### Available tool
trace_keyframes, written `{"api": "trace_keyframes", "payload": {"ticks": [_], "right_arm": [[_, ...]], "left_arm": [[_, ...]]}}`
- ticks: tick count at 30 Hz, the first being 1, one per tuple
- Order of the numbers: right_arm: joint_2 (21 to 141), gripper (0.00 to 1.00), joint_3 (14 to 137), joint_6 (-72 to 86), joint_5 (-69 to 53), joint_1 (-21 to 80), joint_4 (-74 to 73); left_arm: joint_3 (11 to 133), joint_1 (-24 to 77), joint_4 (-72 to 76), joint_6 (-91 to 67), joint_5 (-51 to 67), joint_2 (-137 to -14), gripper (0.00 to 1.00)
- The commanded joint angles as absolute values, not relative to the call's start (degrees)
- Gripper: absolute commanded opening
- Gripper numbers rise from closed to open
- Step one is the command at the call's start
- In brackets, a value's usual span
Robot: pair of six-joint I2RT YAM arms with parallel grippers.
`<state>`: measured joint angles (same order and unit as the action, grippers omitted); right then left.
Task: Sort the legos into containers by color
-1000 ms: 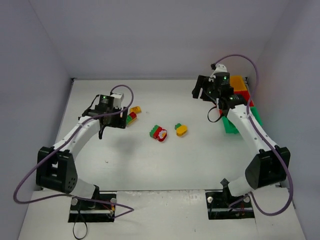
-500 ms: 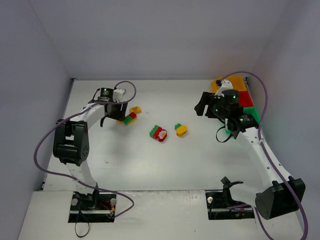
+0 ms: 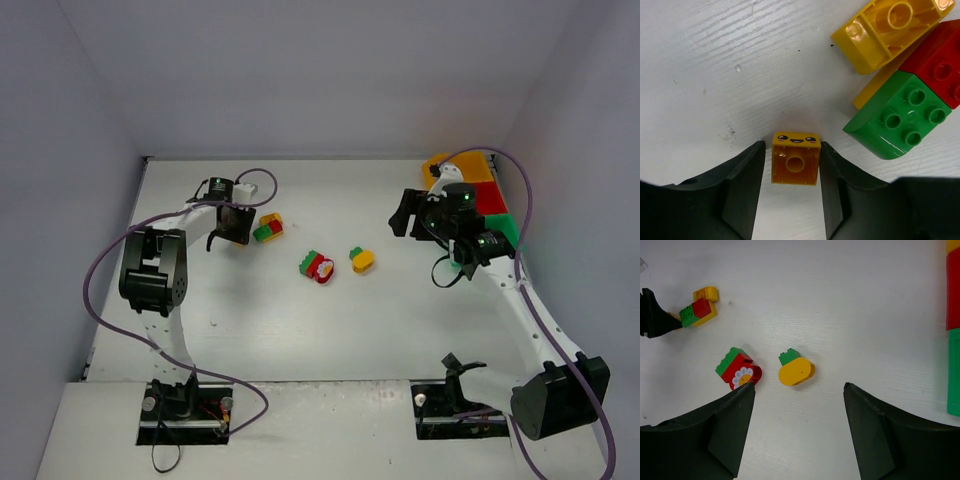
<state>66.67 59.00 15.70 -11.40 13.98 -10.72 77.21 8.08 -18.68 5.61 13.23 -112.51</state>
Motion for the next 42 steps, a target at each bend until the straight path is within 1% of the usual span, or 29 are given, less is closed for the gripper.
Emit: {"api": "trace_keyframes", "payload": {"ticks": [1,2,6,7,10,11,13,14,16,20,22,26,28,35,42], "right_arm": [[67.41,0.68,59.68,14.59,-11.78,14.33,-8.35],[67.41,0.68,59.85,14.42,-11.78,14.33,-8.26],[68.11,0.68,60.29,14.24,-12.39,14.33,-8.35],[68.20,0.68,60.82,14.24,-12.91,14.33,-8.35],[68.82,0.67,62.57,13.98,-16.68,14.41,-8.35],[69.25,0.67,63.10,14.06,-17.92,14.33,-8.35],[69.87,0.67,65.03,14.59,-22.56,14.41,-8.35],[70.66,0.67,65.82,14.85,-24.24,14.41,-8.35],[71.71,0.66,67.40,16.25,-28.97,14.76,-8.35],[74.96,0.63,71.79,19.51,-34.00,16.34,-8.35],[76.02,0.60,73.38,20.56,-35.50,17.83,-8.26],[78.65,0.59,76.90,23.46,-38.84,20.91,-7.56],[79.45,0.59,78.74,24.17,-39.72,22.05,-6.95],[81.91,0.59,81.12,27.15,-41.83,27.33,-3.96],[83.23,0.56,80.86,28.65,-42.28,30.41,-2.29]], "left_arm": [[80.33,8.17,-19.33,5.80,12.92,-111.27,0.40],[80.33,8.17,-19.42,5.71,13.01,-111.36,0.39],[80.51,8.17,-19.77,5.45,13.36,-111.18,0.26],[80.68,8.17,-20.47,5.45,13.97,-111.01,0.17],[80.60,8.61,-20.83,5.45,15.90,-108.73,0.04],[80.25,9.14,-20.57,5.62,16.60,-106.46,0.03],[78.05,10.36,-19.34,7.64,17.66,-103.37,0.01],[77.18,11.24,-18.73,8.43,18.10,-99.79,0.01],[74.55,14.40,-16.89,10.98,18.80,-96.08,0.02],[71.02,19.15,-13.28,12.30,24.15,-85.29,0.02],[69.62,21.87,-11.52,12.57,26.10,-82.28,0.04],[69.78,27.59,-10.99,14.49,26.37,-75.95,0.06],[70.22,30.57,-11.34,15.29,26.54,-74.02,0.06],[71.72,35.76,-10.81,16.87,26.19,-70.40,0.06],[71.37,36.91,-9.49,16.79,25.93,-68.56,0.06]]}}
